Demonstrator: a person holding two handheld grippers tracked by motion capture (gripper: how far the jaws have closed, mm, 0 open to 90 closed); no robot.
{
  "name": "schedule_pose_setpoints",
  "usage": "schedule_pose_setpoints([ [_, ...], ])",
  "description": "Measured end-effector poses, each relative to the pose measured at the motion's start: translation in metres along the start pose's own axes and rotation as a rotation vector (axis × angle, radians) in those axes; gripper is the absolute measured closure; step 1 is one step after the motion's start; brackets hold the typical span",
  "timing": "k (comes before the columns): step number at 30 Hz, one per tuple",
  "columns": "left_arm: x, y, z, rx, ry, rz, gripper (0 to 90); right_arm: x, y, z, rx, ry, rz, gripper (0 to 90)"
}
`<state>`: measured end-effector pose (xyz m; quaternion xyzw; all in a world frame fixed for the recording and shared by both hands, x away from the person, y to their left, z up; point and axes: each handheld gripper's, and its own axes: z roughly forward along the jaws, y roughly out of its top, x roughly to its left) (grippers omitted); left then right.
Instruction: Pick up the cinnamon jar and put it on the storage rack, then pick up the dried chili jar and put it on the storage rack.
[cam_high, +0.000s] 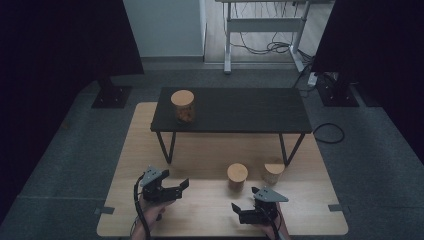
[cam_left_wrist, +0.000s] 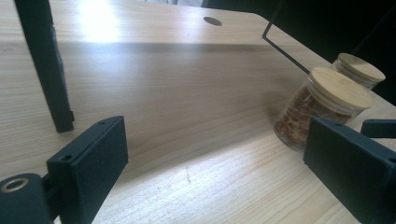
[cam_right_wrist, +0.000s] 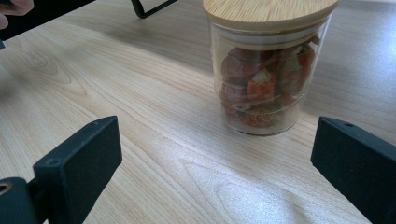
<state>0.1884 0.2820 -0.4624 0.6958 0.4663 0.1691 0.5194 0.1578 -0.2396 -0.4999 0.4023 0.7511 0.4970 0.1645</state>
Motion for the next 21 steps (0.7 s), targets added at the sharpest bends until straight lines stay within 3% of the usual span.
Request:
schedule_pose_setpoints([
  [16, 0.007, -0.004, -0.001, 0.018, 0.006, -0.012, 6.0, -0.005, 0.002, 0.0, 0.0, 0.018, 0.008, 0.9],
  [21, 0.012, -0.006, 0.002, 0.029, -0.013, -0.044, 6.0, -0.006, 0.002, 0.0, -0.005, 0.032, 0.014, 2.0],
])
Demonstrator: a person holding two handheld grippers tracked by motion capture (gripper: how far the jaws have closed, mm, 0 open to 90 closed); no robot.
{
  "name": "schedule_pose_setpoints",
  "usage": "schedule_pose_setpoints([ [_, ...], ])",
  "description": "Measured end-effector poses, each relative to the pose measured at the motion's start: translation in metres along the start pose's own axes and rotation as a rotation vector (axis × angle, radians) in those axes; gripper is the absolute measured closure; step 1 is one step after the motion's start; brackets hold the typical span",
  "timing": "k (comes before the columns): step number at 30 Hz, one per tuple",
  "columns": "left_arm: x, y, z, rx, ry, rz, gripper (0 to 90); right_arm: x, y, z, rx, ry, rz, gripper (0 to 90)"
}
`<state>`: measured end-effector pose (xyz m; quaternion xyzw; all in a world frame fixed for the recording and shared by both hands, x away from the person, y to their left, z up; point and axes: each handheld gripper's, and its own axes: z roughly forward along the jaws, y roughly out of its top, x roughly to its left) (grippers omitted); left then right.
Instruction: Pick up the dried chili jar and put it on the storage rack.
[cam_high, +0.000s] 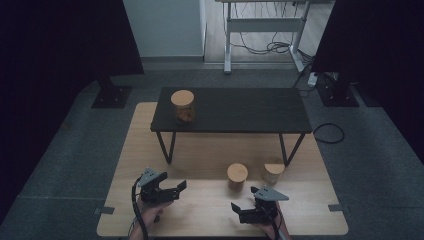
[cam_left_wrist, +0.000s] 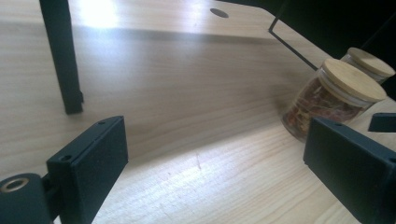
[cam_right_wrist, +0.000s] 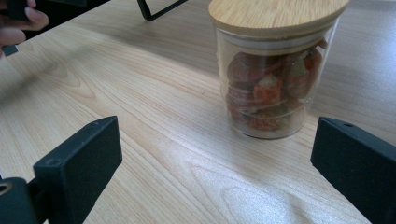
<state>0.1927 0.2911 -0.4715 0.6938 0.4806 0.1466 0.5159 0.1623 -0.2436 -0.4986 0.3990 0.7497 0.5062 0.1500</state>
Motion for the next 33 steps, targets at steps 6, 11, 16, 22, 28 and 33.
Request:
schedule_pose_setpoints([
  [6, 0.007, -0.002, 0.002, 0.002, -0.029, -0.045, 6.0, 0.004, 0.001, 0.002, 0.005, -0.016, -0.014, 2.4],
  [11, 0.007, -0.003, 0.002, 0.006, -0.019, -0.042, 6.1, 0.005, 0.002, 0.002, 0.009, -0.023, -0.014, 2.3],
  [16, 0.006, -0.003, 0.002, 0.008, -0.017, -0.037, 6.1, 0.005, 0.003, 0.003, 0.019, -0.019, -0.017, 2.2],
  [22, 0.005, -0.004, 0.005, 0.015, -0.02, -0.037, 6.1, 0.01, 0.004, 0.005, 0.027, -0.03, -0.029, 1.8],
  [28, 0.006, -0.004, 0.006, 0.013, -0.03, -0.033, 6.0, 0.011, 0.006, 0.007, 0.032, -0.046, -0.023, 1.2],
  [33, 0.006, -0.005, 0.004, 0.006, -0.034, -0.031, 6.1, 0.013, 0.01, 0.012, 0.042, -0.053, -0.024, 0.7],
])
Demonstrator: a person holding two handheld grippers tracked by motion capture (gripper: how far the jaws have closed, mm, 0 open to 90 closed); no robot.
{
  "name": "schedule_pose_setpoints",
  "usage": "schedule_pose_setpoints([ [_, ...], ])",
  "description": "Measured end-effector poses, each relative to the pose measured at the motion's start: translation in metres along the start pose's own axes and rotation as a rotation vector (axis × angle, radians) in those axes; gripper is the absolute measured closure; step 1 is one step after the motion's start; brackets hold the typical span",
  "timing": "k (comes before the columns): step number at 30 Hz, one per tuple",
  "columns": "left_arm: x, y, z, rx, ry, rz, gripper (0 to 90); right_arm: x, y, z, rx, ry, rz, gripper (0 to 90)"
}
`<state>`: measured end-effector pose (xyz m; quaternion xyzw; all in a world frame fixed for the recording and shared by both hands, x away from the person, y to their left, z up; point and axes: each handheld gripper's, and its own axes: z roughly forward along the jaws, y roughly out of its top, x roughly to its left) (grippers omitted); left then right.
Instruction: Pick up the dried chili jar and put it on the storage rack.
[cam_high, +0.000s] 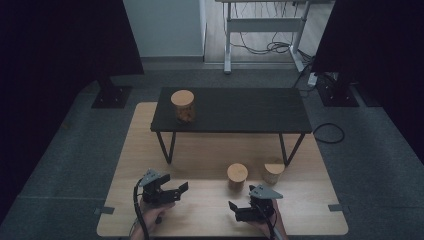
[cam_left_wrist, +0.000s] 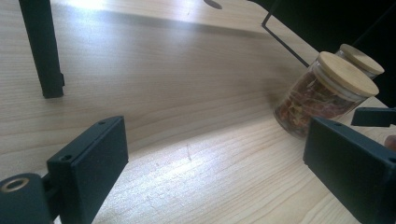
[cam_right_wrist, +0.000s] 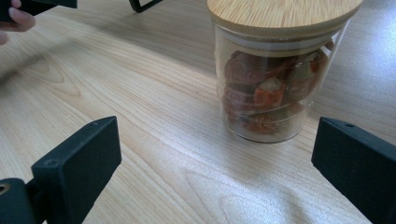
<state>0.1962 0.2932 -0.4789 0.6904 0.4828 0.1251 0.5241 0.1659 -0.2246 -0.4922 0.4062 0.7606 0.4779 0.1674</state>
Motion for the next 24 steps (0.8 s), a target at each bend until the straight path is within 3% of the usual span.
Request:
schedule_pose_setpoints([
  [4, -0.001, 0.0, 0.001, 0.006, -0.004, 0.007, 6.1, 0.003, 0.003, 0.002, 0.005, -0.012, -0.012, 0.0],
  [24, -0.004, 0.0, 0.006, 0.035, -0.012, 0.034, 6.2, -0.009, 0.017, 0.021, 0.012, -0.071, 0.005, 2.7],
])
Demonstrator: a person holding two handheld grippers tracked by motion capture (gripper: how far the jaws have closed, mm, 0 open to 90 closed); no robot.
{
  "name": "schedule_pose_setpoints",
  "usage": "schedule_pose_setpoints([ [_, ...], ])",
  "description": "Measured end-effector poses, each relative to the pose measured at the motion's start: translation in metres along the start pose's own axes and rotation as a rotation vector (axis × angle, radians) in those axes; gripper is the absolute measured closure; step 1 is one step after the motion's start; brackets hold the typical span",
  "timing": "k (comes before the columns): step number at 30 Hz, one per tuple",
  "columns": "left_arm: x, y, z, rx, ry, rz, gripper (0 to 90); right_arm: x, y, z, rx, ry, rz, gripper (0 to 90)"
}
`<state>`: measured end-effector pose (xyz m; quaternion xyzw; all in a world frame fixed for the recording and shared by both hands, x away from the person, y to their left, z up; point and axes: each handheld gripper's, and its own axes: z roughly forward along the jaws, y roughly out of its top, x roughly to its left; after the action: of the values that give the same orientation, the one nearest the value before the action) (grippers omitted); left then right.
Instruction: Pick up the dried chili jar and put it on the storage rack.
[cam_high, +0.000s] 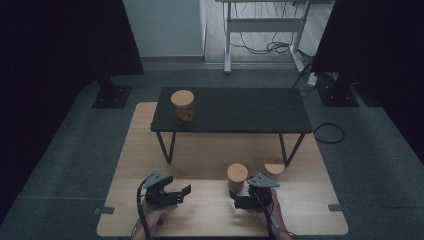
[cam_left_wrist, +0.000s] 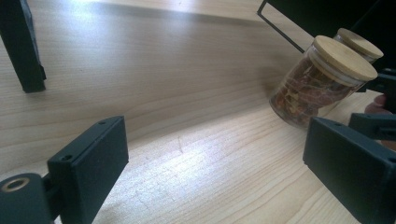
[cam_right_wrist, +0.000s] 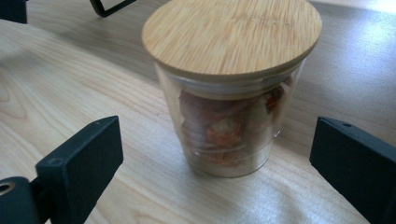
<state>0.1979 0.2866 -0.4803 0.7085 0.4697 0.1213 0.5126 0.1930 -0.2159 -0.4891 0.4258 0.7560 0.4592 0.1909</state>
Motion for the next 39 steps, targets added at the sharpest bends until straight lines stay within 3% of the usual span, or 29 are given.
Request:
schedule_pose_setpoints([
  [15, 0.002, 0.0, 0.001, 0.005, -0.001, 0.001, 6.3, 0.0, 0.009, 0.014, 0.008, -0.009, -0.012, 3.8],
  [39, 0.002, -0.001, 0.0, 0.008, 0.005, 0.004, 6.3, 0.006, 0.018, 0.031, 0.022, -0.034, 0.015, 8.6],
])
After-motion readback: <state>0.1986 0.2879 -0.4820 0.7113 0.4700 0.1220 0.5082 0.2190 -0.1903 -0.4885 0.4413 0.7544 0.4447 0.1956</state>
